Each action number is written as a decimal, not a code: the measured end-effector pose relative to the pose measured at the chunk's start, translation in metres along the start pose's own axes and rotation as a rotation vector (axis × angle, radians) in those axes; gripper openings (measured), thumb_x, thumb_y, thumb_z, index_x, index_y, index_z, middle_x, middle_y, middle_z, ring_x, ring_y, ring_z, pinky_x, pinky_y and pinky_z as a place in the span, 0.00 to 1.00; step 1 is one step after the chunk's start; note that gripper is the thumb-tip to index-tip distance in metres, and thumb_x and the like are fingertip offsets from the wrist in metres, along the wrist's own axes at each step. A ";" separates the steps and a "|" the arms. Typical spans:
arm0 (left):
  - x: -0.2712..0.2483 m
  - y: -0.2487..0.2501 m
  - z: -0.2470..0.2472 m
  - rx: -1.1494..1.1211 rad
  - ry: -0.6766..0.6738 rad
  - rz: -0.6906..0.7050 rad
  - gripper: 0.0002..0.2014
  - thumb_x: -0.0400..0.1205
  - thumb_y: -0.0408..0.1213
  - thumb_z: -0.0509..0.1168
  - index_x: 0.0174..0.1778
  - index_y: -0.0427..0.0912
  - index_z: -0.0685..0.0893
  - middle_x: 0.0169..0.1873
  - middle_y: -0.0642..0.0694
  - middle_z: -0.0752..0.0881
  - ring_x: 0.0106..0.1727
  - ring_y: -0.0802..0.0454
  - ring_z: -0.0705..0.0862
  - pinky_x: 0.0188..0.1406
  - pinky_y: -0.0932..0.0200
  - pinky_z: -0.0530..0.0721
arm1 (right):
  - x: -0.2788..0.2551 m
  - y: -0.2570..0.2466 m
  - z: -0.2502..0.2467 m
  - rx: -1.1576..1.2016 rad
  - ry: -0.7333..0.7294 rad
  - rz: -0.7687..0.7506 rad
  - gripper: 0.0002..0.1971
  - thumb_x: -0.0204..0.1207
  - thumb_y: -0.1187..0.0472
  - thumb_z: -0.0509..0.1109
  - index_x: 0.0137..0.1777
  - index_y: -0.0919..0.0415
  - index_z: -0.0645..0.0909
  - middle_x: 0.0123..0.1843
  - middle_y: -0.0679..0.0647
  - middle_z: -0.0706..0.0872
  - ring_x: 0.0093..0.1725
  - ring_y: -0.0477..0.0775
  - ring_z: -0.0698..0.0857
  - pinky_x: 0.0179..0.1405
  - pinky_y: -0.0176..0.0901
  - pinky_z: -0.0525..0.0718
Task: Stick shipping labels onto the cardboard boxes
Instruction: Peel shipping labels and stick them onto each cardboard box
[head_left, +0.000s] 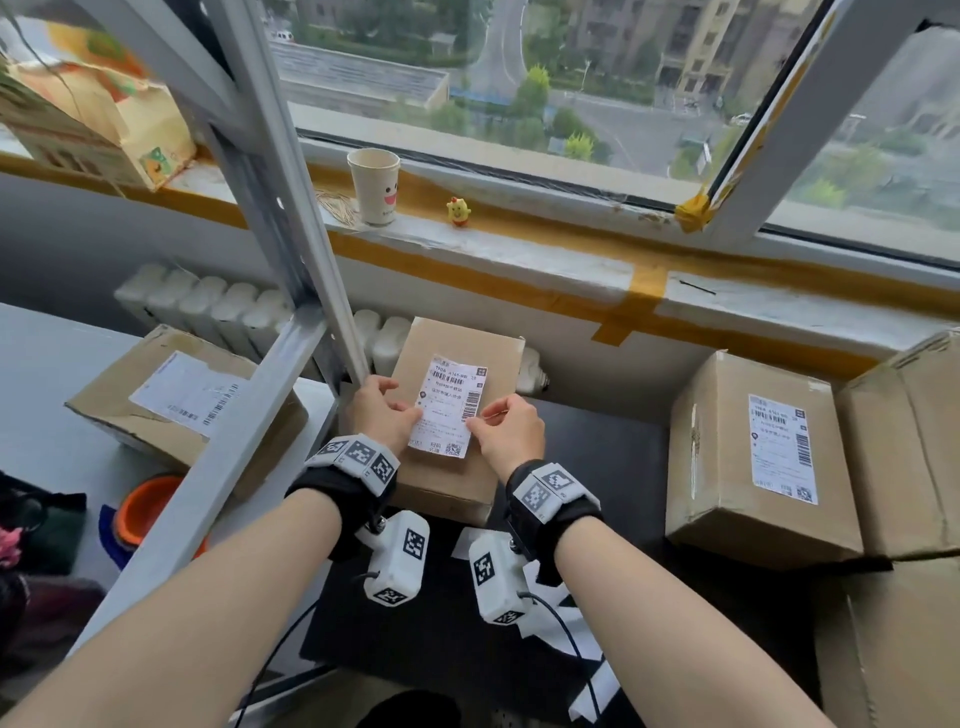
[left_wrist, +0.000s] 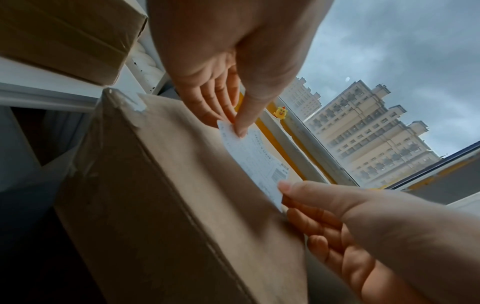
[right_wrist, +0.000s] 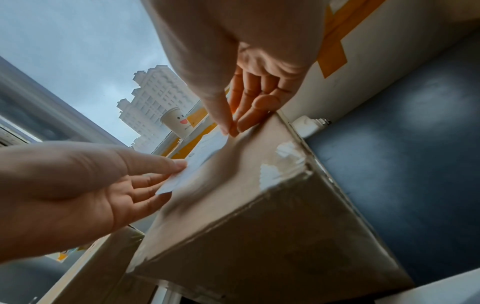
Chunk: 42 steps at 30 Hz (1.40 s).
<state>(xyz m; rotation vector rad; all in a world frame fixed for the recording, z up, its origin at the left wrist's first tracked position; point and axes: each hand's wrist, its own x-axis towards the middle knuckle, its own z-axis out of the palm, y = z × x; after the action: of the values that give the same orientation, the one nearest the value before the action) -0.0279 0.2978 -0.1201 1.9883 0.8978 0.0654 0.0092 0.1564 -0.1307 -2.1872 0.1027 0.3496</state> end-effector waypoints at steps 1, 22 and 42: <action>0.002 -0.002 0.000 0.015 -0.001 0.002 0.21 0.75 0.33 0.72 0.62 0.40 0.76 0.39 0.48 0.84 0.44 0.50 0.82 0.46 0.59 0.75 | -0.001 0.000 0.001 -0.015 0.008 -0.003 0.08 0.71 0.58 0.75 0.41 0.53 0.77 0.42 0.48 0.84 0.44 0.49 0.81 0.45 0.39 0.76; 0.008 -0.015 0.001 0.150 0.000 0.105 0.17 0.69 0.37 0.77 0.51 0.42 0.80 0.38 0.48 0.85 0.48 0.46 0.85 0.49 0.54 0.82 | -0.004 -0.005 0.002 -0.377 0.021 -0.138 0.08 0.76 0.58 0.67 0.53 0.58 0.78 0.55 0.55 0.85 0.56 0.59 0.82 0.52 0.48 0.79; 0.009 -0.055 -0.019 -0.285 -0.293 -0.040 0.33 0.76 0.23 0.69 0.77 0.33 0.66 0.72 0.38 0.75 0.70 0.49 0.77 0.69 0.63 0.71 | 0.040 -0.021 0.014 -0.820 -0.471 -0.449 0.31 0.87 0.51 0.48 0.84 0.61 0.42 0.86 0.55 0.41 0.85 0.53 0.44 0.82 0.45 0.42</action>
<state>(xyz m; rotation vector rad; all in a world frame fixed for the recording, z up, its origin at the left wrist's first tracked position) -0.0597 0.3336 -0.1538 1.6618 0.6957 -0.1126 0.0491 0.1824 -0.1334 -2.7413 -0.9241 0.7230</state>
